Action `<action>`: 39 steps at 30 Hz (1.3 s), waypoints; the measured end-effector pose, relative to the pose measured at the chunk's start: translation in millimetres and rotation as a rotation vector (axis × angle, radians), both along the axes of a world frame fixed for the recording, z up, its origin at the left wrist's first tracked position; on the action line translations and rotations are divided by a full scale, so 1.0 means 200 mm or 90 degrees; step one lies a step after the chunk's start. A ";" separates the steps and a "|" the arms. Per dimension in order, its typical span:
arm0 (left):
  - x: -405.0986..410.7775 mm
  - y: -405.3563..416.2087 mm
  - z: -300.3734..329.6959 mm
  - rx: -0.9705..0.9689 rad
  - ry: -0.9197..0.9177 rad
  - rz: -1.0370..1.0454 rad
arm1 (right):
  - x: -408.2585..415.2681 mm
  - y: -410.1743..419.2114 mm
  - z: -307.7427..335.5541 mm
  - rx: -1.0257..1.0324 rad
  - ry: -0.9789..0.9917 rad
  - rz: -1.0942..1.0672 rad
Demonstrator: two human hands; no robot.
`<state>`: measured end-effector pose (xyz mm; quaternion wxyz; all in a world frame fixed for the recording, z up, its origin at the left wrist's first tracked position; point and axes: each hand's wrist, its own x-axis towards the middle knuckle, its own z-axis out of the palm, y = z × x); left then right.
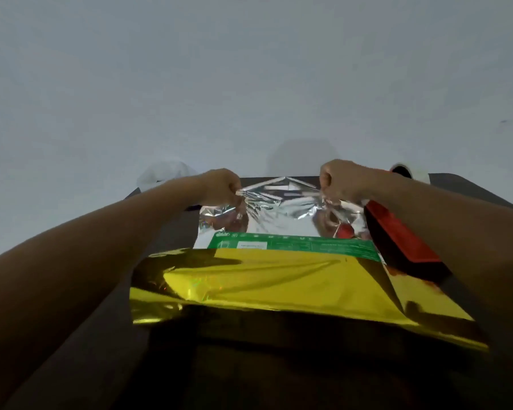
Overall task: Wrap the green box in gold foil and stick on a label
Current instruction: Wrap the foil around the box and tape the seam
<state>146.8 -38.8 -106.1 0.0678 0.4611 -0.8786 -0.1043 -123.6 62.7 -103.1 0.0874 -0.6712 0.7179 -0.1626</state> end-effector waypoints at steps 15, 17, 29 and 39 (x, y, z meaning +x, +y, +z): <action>0.10 0.24 0.33 -0.233 0.300 0.009 | 0.10 0.23 0.32 -0.422 0.065 -0.081; 0.12 0.29 0.34 -0.220 0.289 0.006 | 0.12 0.27 0.32 -0.415 0.055 -0.074; 0.21 0.64 0.20 -0.318 -0.164 -0.115 | 0.33 0.73 0.07 -0.198 0.179 0.063; 0.40 0.61 0.23 -0.311 -0.257 -0.052 | 0.31 0.77 0.01 -0.250 0.347 0.062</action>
